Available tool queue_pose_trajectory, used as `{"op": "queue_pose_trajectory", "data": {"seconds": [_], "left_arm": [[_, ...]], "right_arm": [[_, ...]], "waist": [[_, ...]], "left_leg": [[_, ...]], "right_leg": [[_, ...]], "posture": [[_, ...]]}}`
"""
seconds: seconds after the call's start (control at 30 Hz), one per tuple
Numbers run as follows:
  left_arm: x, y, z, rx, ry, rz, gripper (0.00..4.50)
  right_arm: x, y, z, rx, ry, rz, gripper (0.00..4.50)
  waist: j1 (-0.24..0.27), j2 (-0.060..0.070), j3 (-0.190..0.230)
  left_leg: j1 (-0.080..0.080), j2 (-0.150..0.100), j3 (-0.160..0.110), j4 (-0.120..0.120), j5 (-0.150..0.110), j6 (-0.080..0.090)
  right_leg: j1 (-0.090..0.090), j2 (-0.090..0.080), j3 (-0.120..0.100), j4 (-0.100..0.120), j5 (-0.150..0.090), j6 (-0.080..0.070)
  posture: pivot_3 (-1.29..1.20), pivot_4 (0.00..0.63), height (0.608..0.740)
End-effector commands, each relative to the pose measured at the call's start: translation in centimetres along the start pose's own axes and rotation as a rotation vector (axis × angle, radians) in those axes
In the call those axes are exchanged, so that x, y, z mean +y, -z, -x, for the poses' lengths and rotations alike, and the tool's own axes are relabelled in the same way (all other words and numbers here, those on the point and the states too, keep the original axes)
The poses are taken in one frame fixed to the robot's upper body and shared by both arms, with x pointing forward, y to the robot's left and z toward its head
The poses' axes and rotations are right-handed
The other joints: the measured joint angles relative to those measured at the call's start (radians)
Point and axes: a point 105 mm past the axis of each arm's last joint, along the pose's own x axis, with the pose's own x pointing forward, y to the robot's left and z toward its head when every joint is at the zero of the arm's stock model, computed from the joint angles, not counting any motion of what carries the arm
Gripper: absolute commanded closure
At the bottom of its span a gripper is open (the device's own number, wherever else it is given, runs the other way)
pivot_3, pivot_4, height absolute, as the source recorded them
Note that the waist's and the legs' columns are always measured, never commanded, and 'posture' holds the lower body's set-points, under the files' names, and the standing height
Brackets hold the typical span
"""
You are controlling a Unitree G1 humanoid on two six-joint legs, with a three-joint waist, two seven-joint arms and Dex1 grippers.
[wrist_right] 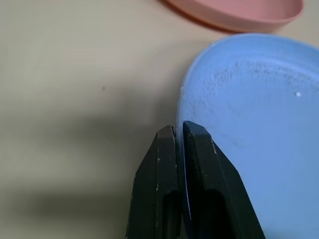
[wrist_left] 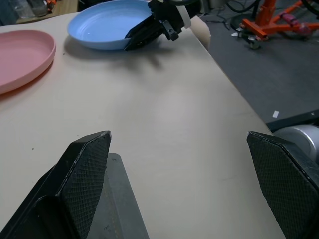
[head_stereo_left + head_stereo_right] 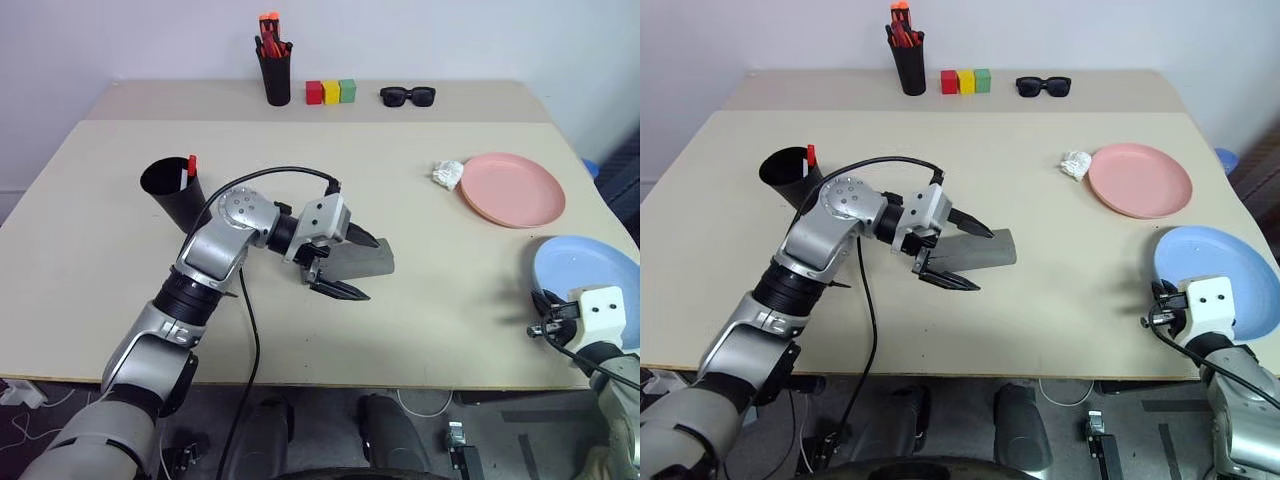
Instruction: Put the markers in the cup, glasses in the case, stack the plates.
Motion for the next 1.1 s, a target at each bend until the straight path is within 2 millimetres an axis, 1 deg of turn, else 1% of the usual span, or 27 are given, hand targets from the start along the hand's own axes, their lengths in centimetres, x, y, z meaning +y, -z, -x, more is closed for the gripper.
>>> {"op": "queue_pose_trajectory", "data": {"seconds": [0.03,0.07,0.17,0.2,0.27,0.33,0.5,0.57,0.7,0.83,1.0,1.03,1.07,1.1], "left_arm": [[0.1,-0.9,0.1,-0.028,-0.028,-0.034,0.00],[0.3,-0.9,0.1,-0.029,-0.052,-0.028,0.00],[0.7,-0.7,0.1,-0.033,-0.096,-0.013,0.00],[0.7,-0.7,0.1,-0.036,-0.104,-0.008,0.00],[1.2,-0.6,0.0,-0.052,-0.164,0.024,0.00],[1.8,-0.7,-0.1,-0.066,-0.222,0.050,0.00],[2.8,-1.4,-0.7,-0.097,-0.324,0.111,0.00],[3.1,-1.6,-0.8,-0.107,-0.351,0.134,0.00],[4.3,-1.7,-0.9,-0.096,-0.453,0.175,0.00],[4.8,-1.9,-0.9,-0.105,-0.495,0.206,0.00],[5.1,-1.9,-0.7,-0.118,-0.536,0.240,0.00],[5.1,-1.9,-0.7,-0.117,-0.539,0.243,0.00],[5.1,-1.8,-0.7,-0.116,-0.542,0.246,0.00],[5.1,-1.8,-0.6,-0.116,-0.545,0.248,0.00]], "right_arm": [[-0.8,-3.9,-1.0,-0.135,0.033,0.107,4.43],[-0.8,-5.3,-1.5,-0.177,0.030,0.139,4.43],[-0.7,-8.1,-2.6,-0.256,0.021,0.198,4.43],[-0.6,-8.7,-2.8,-0.271,0.020,0.214,4.43],[-0.1,-10.7,-4.3,-0.319,-0.013,0.269,4.43],[0.3,-11.8,-5.6,-0.333,-0.051,0.319,4.43],[0.8,-12.2,-8.3,-0.322,-0.128,0.384,4.43],[0.9,-12.2,-9.1,-0.323,-0.145,0.394,4.43],[0.6,-11.5,-11.0,-0.288,-0.175,0.416,4.43],[0.5,-11.4,-12.0,-0.285,-0.187,0.427,4.43],[1.0,-11.0,-12.9,-0.261,-0.234,0.418,4.43],[1.1,-10.9,-13.0,-0.261,-0.235,0.416,3.78],[1.2,-10.9,-13.1,-0.259,-0.244,0.412,3.45],[1.3,-10.8,-13.2,-0.258,-0.250,0.410,3.02]], "waist": [[-0.001,0.000,0.000],[0.000,0.001,0.000],[0.002,0.001,0.000],[0.003,0.001,0.000],[0.003,0.001,0.000],[0.002,0.001,0.000],[0.004,0.000,0.001],[0.003,0.000,0.001],[0.001,0.001,0.001],[-0.002,0.001,0.001],[-0.003,0.001,0.001],[-0.003,0.001,0.001],[-0.003,0.001,0.001],[-0.003,0.001,0.001]], "left_leg": [[0.000,0.000,0.000,0.000,0.000,0.000],[0.000,0.000,0.000,0.000,0.000,0.000],[0.000,0.000,0.000,0.000,0.000,0.000],[0.000,0.000,0.000,0.000,0.000,0.000],[0.000,0.000,0.000,-0.001,0.000,0.000],[0.000,0.000,0.000,0.000,0.000,0.000],[0.000,0.000,0.000,0.000,0.000,0.000],[-0.001,0.000,0.000,0.000,0.000,0.000],[-0.001,0.000,0.000,0.000,0.000,0.000],[0.000,0.000,0.000,-0.001,0.000,0.000],[-0.001,0.000,0.000,-0.001,0.000,0.000],[-0.001,0.000,0.000,-0.001,0.000,0.000],[-0.001,0.000,0.000,-0.001,0.000,0.000],[-0.001,0.000,0.000,-0.001,0.000,0.000]], "right_leg": [[0.000,0.000,0.000,0.000,0.000,0.000],[0.000,0.000,0.000,0.000,0.000,0.000],[0.000,0.000,0.000,0.000,0.000,0.000],[0.000,0.000,0.000,0.000,0.000,0.000],[0.000,0.000,0.000,0.000,0.000,0.000],[-0.001,0.000,0.000,0.000,0.000,0.000],[-0.001,0.000,0.000,0.000,0.000,0.000],[-0.001,0.000,0.000,0.000,0.000,0.000],[-0.001,0.000,0.000,-0.001,0.000,0.001],[-0.001,0.000,0.000,0.000,0.000,0.001],[-0.001,0.000,0.000,-0.001,0.000,0.001],[-0.001,0.000,0.000,-0.001,0.000,0.001],[-0.001,0.000,0.000,-0.001,0.000,0.001],[-0.001,0.000,0.000,-0.001,0.000,0.001]], "posture": [[0.00,0.150,0.740],[0.00,0.150,0.740],[0.00,0.150,0.740],[0.00,0.150,0.740],[0.00,0.150,0.740],[0.00,0.150,0.740],[0.00,0.150,0.740],[0.00,0.150,0.740],[0.00,0.150,0.740],[0.00,0.150,0.740],[0.00,0.150,0.740],[0.00,0.150,0.740],[0.00,0.150,0.740],[0.00,0.150,0.740]]}}
